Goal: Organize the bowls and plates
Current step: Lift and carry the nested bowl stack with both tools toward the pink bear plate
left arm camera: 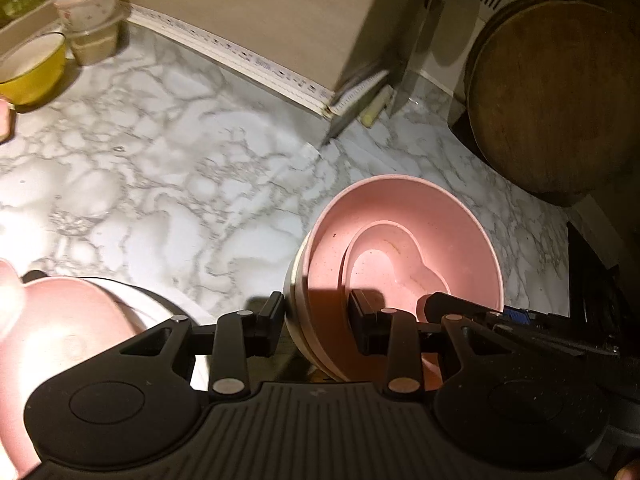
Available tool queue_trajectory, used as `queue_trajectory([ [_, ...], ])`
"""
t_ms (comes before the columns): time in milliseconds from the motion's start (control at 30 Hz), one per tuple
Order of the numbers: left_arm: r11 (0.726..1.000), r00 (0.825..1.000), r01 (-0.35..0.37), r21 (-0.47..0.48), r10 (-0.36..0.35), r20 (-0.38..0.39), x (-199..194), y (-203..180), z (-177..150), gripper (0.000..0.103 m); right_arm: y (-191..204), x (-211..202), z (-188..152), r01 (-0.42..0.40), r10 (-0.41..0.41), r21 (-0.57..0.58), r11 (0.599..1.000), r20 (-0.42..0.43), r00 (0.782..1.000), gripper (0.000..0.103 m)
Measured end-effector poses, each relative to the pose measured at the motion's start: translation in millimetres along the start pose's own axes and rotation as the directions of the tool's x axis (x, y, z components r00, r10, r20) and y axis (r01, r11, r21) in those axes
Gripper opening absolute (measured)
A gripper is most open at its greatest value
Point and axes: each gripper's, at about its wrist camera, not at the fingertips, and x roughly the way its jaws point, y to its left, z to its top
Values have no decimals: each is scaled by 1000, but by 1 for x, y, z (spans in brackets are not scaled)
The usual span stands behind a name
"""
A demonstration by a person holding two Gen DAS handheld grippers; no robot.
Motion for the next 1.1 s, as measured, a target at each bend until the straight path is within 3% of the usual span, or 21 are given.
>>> queue_trajectory([
  [533,992,994,-103,-68,106,37,-50,56,-12,33,78,1,-5,-71,69,-136,988,-25,997,22],
  [1100,972,981,-194,-129,195,-10,-82,118,-34,33,145,13,-25,-162,140,-222,961,-115,984,22],
])
